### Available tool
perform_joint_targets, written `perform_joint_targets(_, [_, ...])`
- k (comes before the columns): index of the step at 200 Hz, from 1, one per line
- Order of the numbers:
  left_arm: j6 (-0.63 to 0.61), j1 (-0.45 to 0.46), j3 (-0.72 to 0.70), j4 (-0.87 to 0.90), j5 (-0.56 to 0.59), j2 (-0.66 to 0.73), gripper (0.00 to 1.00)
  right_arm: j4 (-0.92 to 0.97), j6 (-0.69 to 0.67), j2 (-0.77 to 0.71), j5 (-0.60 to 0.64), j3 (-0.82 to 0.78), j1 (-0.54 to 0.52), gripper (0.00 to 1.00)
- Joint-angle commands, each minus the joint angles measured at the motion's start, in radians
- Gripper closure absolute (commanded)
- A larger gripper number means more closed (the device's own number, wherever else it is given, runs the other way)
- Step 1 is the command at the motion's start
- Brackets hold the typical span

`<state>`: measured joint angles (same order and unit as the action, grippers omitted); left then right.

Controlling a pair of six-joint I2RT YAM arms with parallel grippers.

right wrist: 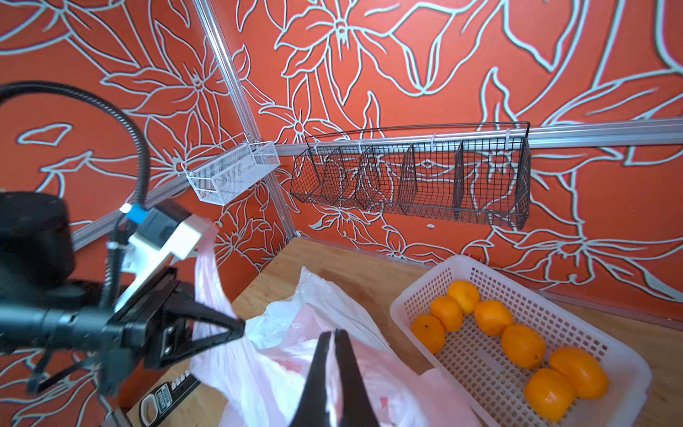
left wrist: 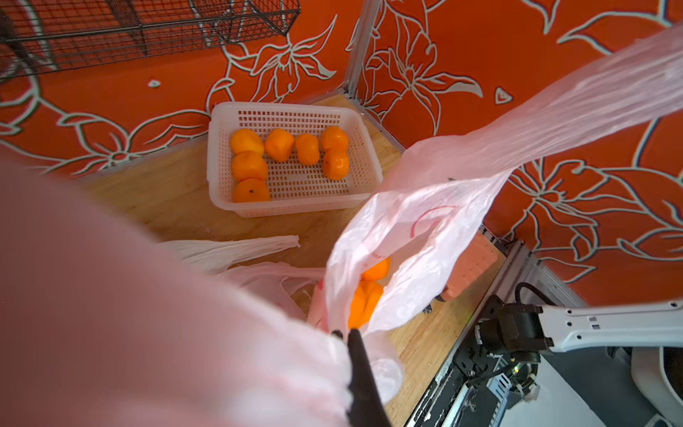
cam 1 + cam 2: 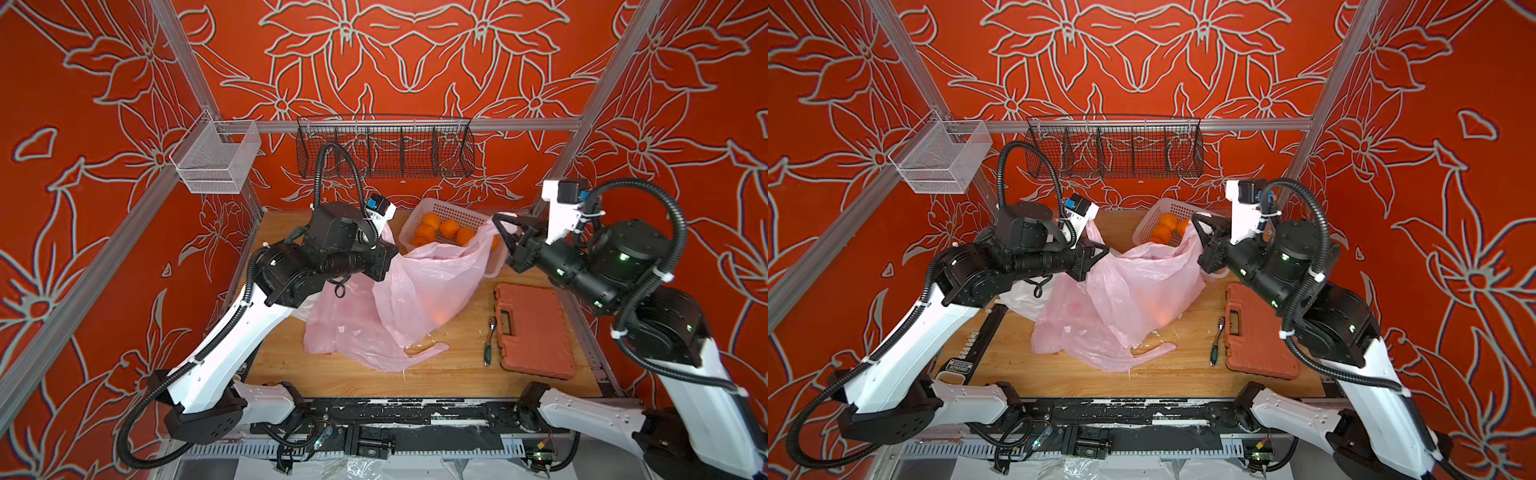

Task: Place the oranges into plastic bags & tie knots
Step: Adjust the plastic bag at the center of the board.

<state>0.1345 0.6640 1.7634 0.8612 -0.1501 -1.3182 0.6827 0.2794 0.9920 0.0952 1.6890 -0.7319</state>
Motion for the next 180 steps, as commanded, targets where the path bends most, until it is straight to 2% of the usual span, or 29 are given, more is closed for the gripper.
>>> perform_joint_targets(1, [-0.132, -0.103, -0.026, -0.064, -0.188, -0.031, 1.0, 0.096, 0.014, 0.005, -0.054, -0.063, 0.005, 1.0])
perform_joint_targets(12, [-0.207, -0.133, -0.063, -0.081, -0.237, -0.043, 1.0, 0.091, 0.015, 0.004, -0.056, -0.106, 0.005, 1.0])
perform_joint_targets(31, [-0.274, -0.136, -0.136, -0.139, -0.157, -0.03, 1.0, 0.065, 0.001, 0.013, -0.088, -0.166, 0.005, 0.99])
perform_joint_targets(56, [-0.392, -0.148, -0.193, -0.184, -0.183, -0.012, 1.0, 0.012, -0.043, 0.025, -0.116, -0.209, 0.005, 0.43])
perform_joint_targets(64, [-0.395, -0.166, -0.201, -0.194, -0.196, -0.017, 1.0, -0.001, -0.065, 0.023, -0.124, -0.218, 0.005, 0.35])
perform_joint_targets(77, [-0.389, -0.201, -0.205, -0.197, -0.222, -0.031, 1.0, -0.025, -0.104, 0.007, -0.129, -0.249, 0.005, 0.27])
perform_joint_targets(86, [-0.391, -0.222, -0.214, -0.202, -0.237, -0.036, 1.0, -0.05, -0.119, -0.015, -0.109, -0.28, 0.005, 0.16])
perform_joint_targets(101, [-0.398, -0.247, -0.242, -0.225, -0.256, -0.029, 1.0, -0.079, -0.153, -0.061, -0.064, -0.335, 0.005, 0.1])
perform_joint_targets(124, [-0.404, -0.27, -0.281, -0.258, -0.309, -0.006, 1.0, -0.227, -0.233, -0.169, -0.001, -0.506, 0.005, 0.03])
perform_joint_targets(151, [-0.446, -0.275, -0.315, -0.266, -0.369, 0.01, 1.0, -0.211, -0.287, -0.184, 0.066, -0.577, 0.006, 0.02])
perform_joint_targets(162, [-0.453, -0.28, -0.338, -0.28, -0.387, 0.023, 1.0, -0.273, -0.315, -0.187, -0.005, -0.626, 0.025, 0.02])
perform_joint_targets(180, [-0.472, -0.285, -0.38, -0.308, -0.408, 0.05, 1.0, -0.341, -0.31, -0.147, -0.32, -0.646, 0.152, 0.02])
